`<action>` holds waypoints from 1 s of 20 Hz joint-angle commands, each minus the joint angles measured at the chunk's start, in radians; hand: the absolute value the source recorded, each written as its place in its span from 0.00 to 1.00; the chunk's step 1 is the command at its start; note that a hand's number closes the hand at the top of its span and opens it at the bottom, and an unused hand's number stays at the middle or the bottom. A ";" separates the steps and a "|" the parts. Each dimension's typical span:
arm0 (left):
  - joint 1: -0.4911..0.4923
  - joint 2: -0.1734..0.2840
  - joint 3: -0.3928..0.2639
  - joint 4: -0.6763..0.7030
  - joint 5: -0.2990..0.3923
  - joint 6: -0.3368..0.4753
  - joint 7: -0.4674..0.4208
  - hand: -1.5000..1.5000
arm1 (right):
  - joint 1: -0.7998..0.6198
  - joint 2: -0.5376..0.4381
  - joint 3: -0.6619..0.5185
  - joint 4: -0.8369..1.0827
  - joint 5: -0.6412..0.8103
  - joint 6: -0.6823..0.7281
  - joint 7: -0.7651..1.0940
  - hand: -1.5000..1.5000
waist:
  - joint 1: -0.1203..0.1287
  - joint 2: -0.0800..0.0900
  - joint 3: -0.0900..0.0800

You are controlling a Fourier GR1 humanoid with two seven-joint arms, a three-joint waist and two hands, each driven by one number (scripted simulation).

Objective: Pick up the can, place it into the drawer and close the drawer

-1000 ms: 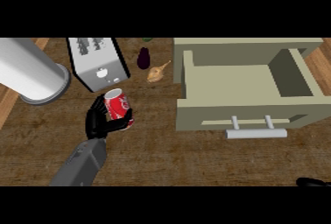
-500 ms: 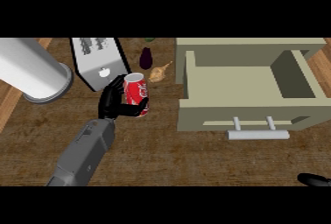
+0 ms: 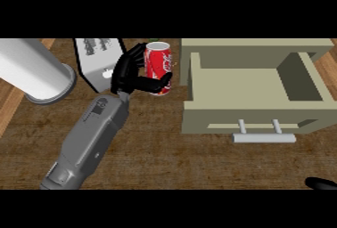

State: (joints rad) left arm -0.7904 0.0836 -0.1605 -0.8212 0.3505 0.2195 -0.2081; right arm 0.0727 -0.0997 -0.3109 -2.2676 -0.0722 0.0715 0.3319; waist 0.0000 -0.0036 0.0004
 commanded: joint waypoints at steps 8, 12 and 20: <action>-0.214 -0.048 -0.034 -0.184 -0.082 0.157 0.352 1.00 | -0.039 -0.016 -0.021 0.035 0.015 -0.014 0.001 0.00 | -0.002 0.001 0.000; -0.388 -0.053 0.020 -0.070 -0.086 0.145 0.393 1.00 | 0.021 0.014 0.005 0.039 0.027 0.013 -0.052 0.00 | -0.014 0.005 0.000; -0.615 -0.083 0.018 0.150 -0.080 0.213 0.422 1.00 | -0.005 -0.010 -0.004 0.009 -0.021 0.029 -0.021 0.00 | -0.040 0.010 0.001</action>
State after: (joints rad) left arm -1.2870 0.0065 -0.1394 -0.7688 0.2569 0.4039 0.1863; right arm 0.0657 -0.0973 -0.3084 -2.2642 -0.0714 0.0793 0.3194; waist -0.0245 0.0033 0.0007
